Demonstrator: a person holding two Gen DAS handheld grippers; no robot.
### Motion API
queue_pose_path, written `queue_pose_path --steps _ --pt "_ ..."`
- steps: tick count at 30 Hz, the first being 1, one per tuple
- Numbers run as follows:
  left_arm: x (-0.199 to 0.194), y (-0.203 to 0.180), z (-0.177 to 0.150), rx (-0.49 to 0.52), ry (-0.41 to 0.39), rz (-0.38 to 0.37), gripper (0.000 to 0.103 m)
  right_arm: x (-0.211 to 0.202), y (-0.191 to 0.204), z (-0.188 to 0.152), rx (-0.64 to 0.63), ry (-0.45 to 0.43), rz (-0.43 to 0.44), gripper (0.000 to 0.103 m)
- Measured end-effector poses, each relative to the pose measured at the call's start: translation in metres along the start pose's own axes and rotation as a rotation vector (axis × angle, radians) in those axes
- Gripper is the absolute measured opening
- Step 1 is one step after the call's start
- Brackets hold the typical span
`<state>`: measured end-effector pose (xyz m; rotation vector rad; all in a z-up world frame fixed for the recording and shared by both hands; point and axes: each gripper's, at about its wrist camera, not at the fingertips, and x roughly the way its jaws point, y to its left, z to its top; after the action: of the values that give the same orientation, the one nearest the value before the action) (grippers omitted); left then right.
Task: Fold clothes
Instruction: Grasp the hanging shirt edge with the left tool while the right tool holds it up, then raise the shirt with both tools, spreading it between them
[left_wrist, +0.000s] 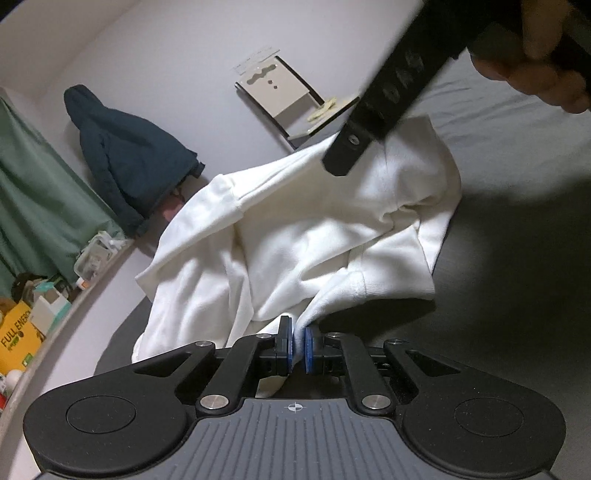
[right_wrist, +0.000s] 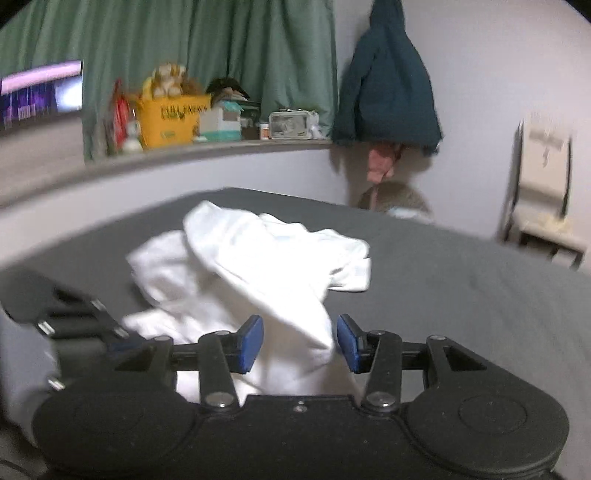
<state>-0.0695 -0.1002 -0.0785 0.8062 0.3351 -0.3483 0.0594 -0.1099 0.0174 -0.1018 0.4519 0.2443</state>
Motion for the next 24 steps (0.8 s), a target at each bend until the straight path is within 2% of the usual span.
queue_pose_path --steps 1,2,4,6,9,12,17,21,23,24 --pt "0.002 0.003 0.001 -0.001 0.0 0.005 0.009 0.0 0.001 -0.003 0.0 0.005 -0.018 0.027" --pt "0.003 0.006 0.001 -0.003 0.0 0.011 0.009 0.001 -0.004 -0.003 0.034 0.013 -0.023 0.013" --pt "0.005 0.013 0.002 -0.018 -0.003 0.032 0.009 0.001 -0.018 -0.002 0.146 0.012 -0.013 0.01" --pt "0.003 0.02 0.002 -0.046 -0.01 0.068 0.009 0.003 -0.041 -0.005 0.334 0.005 0.021 0.009" --pt "-0.001 0.031 0.001 -0.08 -0.023 0.136 0.009 0.004 -0.078 -0.025 0.67 -0.003 0.088 0.008" --pt "-0.012 0.047 0.002 -0.12 -0.034 0.194 0.009 0.0 -0.1 -0.046 0.954 -0.005 0.139 0.008" --pt "-0.05 0.088 0.01 -0.256 -0.072 0.268 0.009 -0.041 -0.092 -0.042 1.044 -0.1 0.242 0.007" --pt "-0.083 0.122 0.02 -0.289 -0.112 0.342 0.009 -0.074 -0.087 -0.028 1.106 -0.205 0.347 0.007" --pt "-0.099 0.131 0.025 -0.259 -0.118 0.324 0.009 -0.088 -0.081 -0.026 1.098 -0.217 0.36 0.007" --pt "-0.104 0.131 0.025 -0.245 -0.118 0.279 0.009 -0.095 -0.077 -0.026 1.093 -0.221 0.364 0.007"
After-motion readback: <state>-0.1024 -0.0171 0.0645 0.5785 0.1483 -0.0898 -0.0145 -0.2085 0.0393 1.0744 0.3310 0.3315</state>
